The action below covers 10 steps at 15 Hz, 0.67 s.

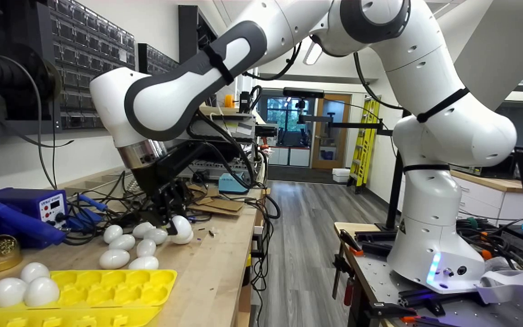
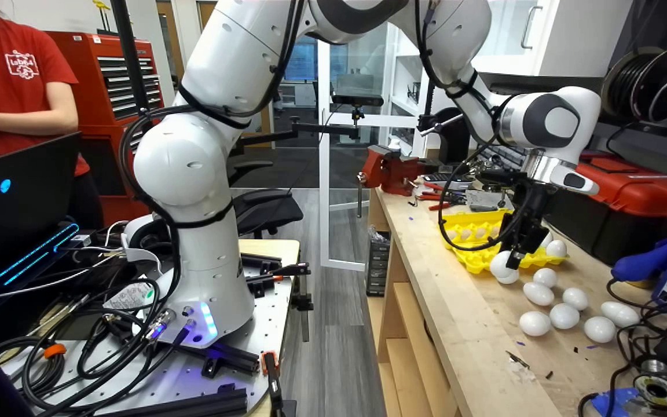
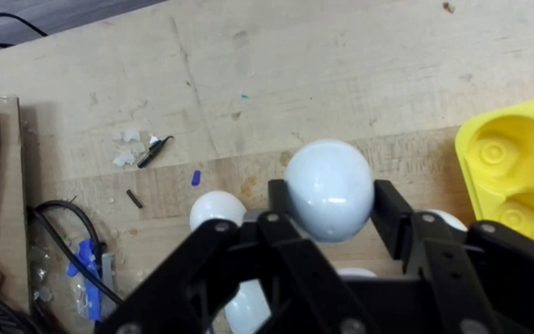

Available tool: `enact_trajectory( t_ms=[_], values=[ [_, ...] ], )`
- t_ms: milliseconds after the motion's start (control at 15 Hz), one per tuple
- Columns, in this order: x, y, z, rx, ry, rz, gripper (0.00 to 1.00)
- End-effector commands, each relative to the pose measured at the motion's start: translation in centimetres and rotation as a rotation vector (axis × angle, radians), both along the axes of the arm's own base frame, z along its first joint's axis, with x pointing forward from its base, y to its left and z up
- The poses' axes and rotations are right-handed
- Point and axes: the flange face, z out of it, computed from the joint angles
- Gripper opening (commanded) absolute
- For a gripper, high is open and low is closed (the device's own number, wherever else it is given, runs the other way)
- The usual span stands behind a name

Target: Remove the egg from the egg holder and put it on the counter

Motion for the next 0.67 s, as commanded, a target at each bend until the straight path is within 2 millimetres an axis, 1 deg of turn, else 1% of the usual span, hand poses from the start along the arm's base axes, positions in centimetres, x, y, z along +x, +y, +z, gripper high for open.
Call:
enact_trajectory(
  t_ms=[0, 267, 600],
  values=[
    [-1.4, -0.6, -0.7, 0.004, 0.025, -0.037, 0.23],
    [-1.7, -1.1, -1.8, 0.015, 0.042, -0.055, 0.23],
    [-1.5, -1.8, -3.2, 0.036, 0.040, -0.079, 0.23]
  ],
)
